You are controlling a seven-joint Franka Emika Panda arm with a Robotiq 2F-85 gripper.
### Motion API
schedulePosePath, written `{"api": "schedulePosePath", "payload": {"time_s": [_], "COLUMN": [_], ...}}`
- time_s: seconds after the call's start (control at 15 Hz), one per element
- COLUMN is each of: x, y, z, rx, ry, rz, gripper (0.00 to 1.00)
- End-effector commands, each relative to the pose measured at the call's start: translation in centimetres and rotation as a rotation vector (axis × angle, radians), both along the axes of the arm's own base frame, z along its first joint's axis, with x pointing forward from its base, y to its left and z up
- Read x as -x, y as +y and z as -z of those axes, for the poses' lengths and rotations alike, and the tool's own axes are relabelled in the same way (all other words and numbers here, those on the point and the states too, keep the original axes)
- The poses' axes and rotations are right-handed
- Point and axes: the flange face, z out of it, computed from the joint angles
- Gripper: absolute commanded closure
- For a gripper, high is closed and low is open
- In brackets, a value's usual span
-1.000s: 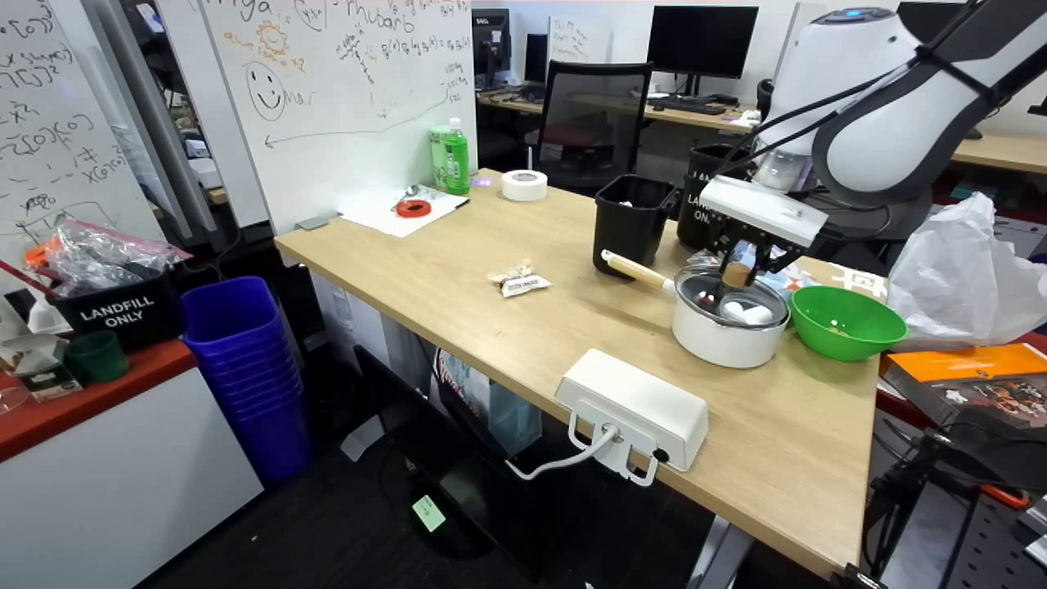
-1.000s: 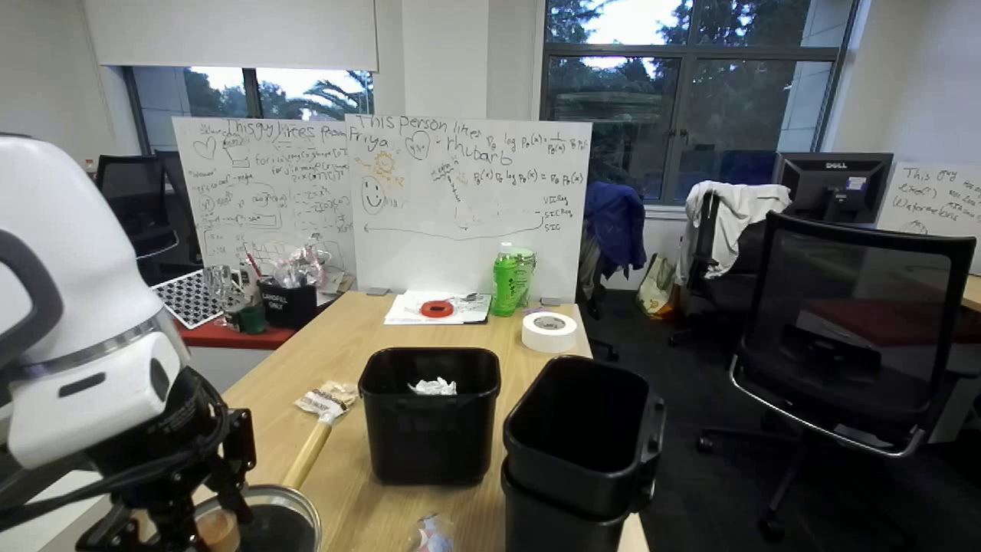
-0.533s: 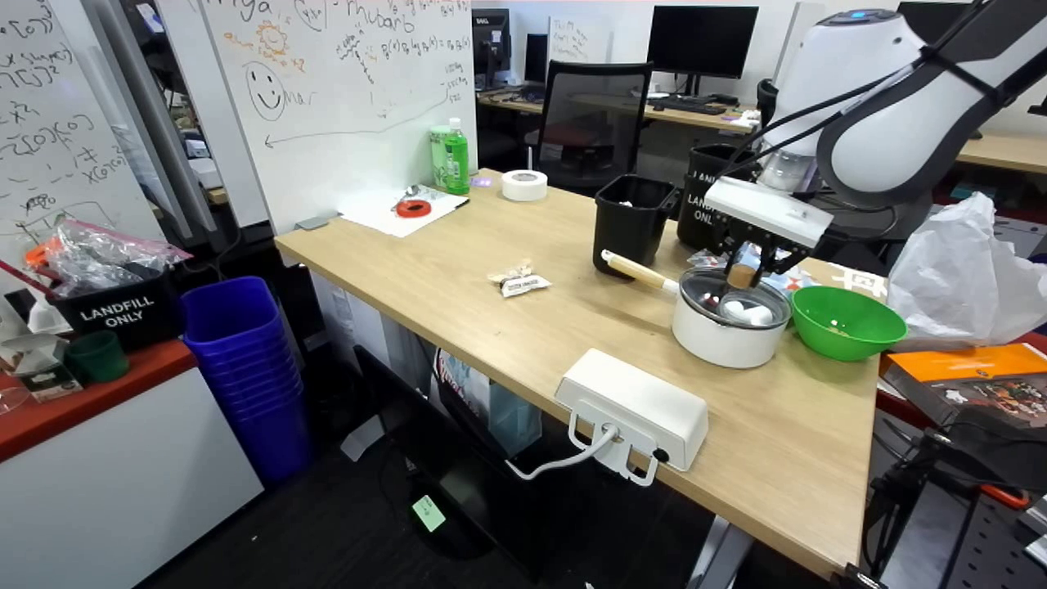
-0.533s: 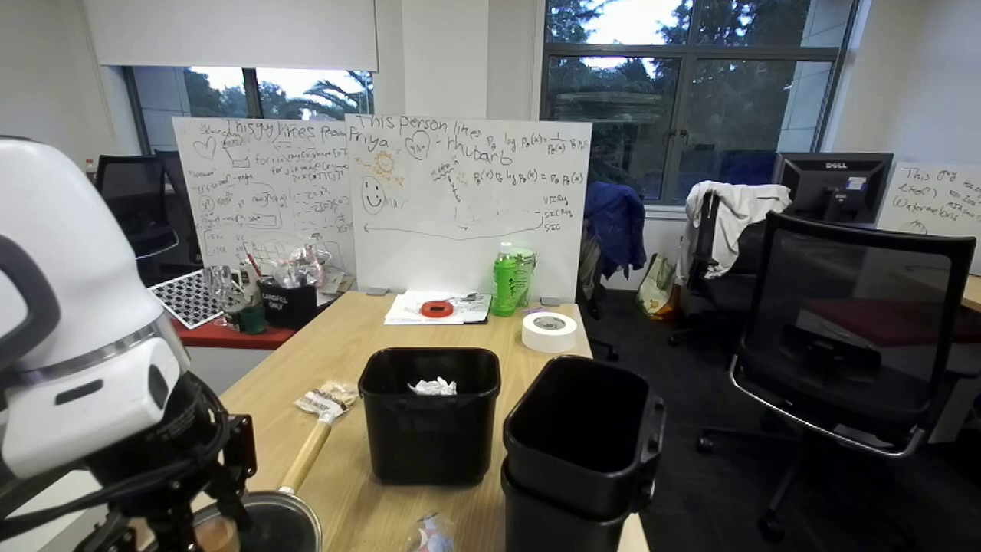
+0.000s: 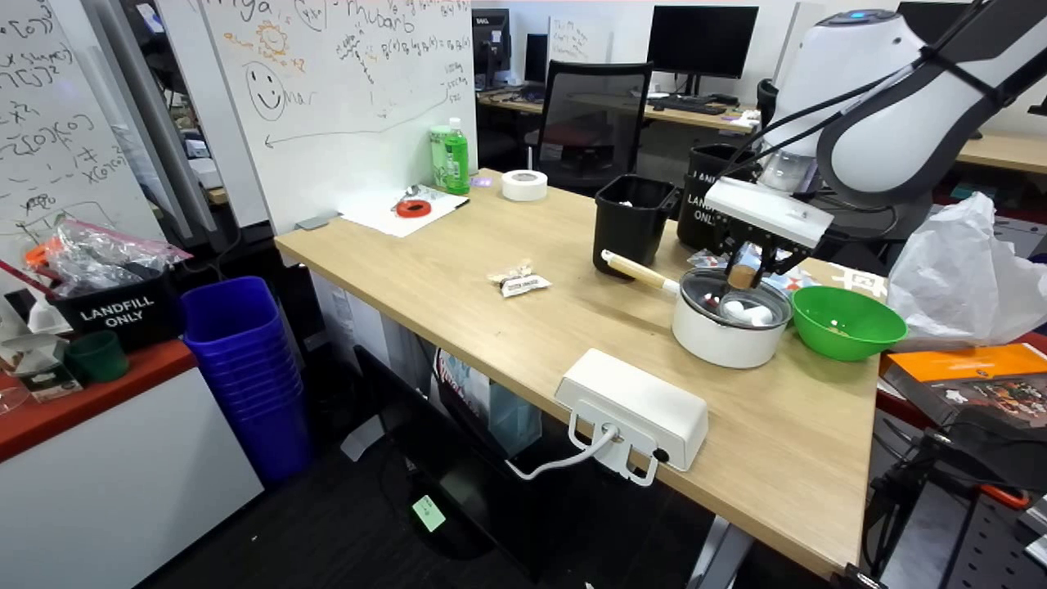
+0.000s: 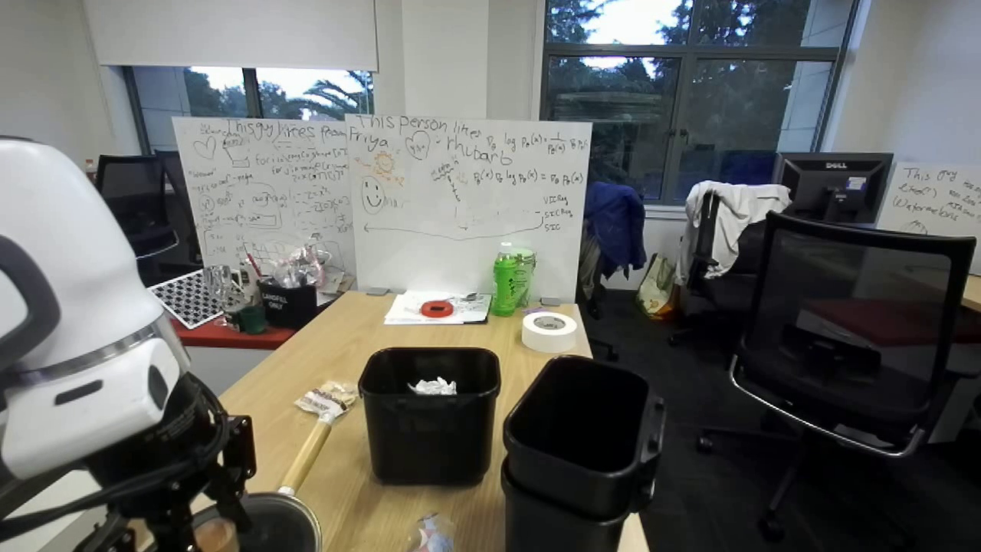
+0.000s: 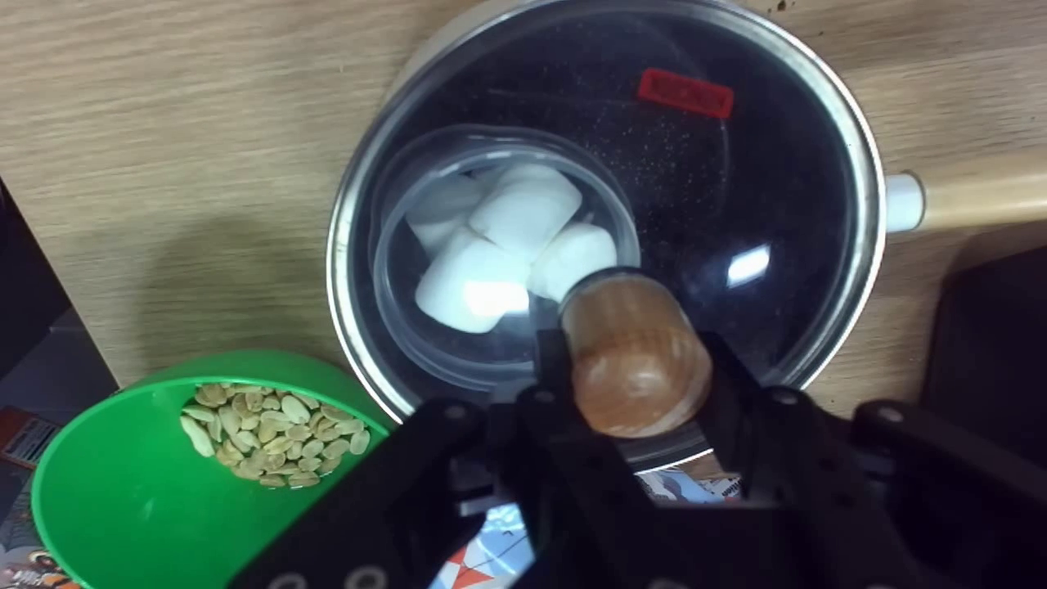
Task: Put the lid on the white pot
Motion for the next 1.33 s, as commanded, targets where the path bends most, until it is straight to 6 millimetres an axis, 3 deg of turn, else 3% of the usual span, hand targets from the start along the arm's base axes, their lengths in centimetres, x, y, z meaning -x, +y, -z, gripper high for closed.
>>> {"api": "schedulePosePath", "payload": {"time_s": [0.0, 0.13, 0.2, 0.33, 0.6, 0.93, 1.27], "x": [0.0, 0.0, 0.0, -0.1, -0.3, -0.6, -0.8], "y": [-0.1, -0.1, -0.1, 0.0, 0.4, 2.0, 2.1], "z": [0.0, 0.0, 0.0, 0.1, 0.1, -1.0, -0.7], "rx": [0.0, 0.0, 0.0, 0.012, 0.019, 0.001, 0.004], "ry": [0.001, 0.001, 0.001, 0.015, 0.022, -0.011, -0.01], "rz": [-0.001, -0.001, -0.001, -0.002, -0.017, -0.061, -0.053], "gripper": [0.59, 0.59, 0.34, 0.28, 0.02, 0.0, 0.0]}}
